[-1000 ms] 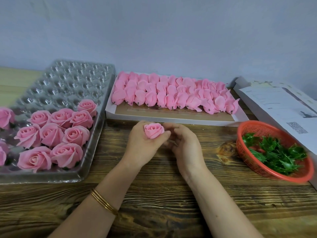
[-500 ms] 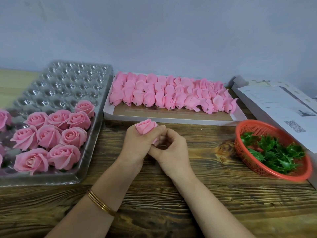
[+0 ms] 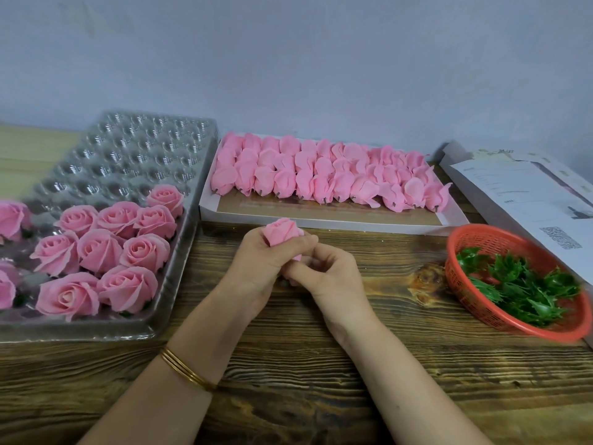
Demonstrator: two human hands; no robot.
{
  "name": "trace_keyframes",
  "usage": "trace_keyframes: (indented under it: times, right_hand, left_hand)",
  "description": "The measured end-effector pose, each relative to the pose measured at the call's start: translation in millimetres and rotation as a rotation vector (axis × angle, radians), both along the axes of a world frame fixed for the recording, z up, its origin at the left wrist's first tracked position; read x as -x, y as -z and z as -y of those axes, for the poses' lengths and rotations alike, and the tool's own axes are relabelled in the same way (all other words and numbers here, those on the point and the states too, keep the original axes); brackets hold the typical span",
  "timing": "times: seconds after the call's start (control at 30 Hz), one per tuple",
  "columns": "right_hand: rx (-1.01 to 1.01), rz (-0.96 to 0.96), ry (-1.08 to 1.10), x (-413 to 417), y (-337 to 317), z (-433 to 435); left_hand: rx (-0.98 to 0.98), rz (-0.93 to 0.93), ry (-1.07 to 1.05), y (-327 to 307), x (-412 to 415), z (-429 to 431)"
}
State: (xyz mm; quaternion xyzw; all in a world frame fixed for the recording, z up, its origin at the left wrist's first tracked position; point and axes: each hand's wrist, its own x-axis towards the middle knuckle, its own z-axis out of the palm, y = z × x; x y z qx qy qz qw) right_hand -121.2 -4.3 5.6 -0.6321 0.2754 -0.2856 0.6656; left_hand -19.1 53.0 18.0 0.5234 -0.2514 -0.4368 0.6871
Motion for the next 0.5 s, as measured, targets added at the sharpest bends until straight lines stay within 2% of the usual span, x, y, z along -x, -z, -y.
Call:
trace_keyframes:
  times: [0.23, 0.33, 0.4, 0.5]
  right_hand:
    - [-0.414, 0.105, -0.177, 0.8, -7.6, 3.4]
    - [-0.519, 0.123, -0.197, 0.7, -8.3, 3.7]
    - [-0.478, 0.11, -0.167, 1.3, -6.5, 3.3]
    - [-0.227, 0.037, -0.05, 1.8, -3.0, 2.7]
  left_hand:
    - [0.005, 0.003, 0.085, 0.1, -3.9, -1.4]
    - [0.017, 0.005, 0.081, -0.3, -3.6, -1.9]
    - [0.011, 0.001, 0.056, 1.1, -4.2, -1.0]
    - [-0.015, -0.018, 0.002, 5.1, -6.2, 1.3]
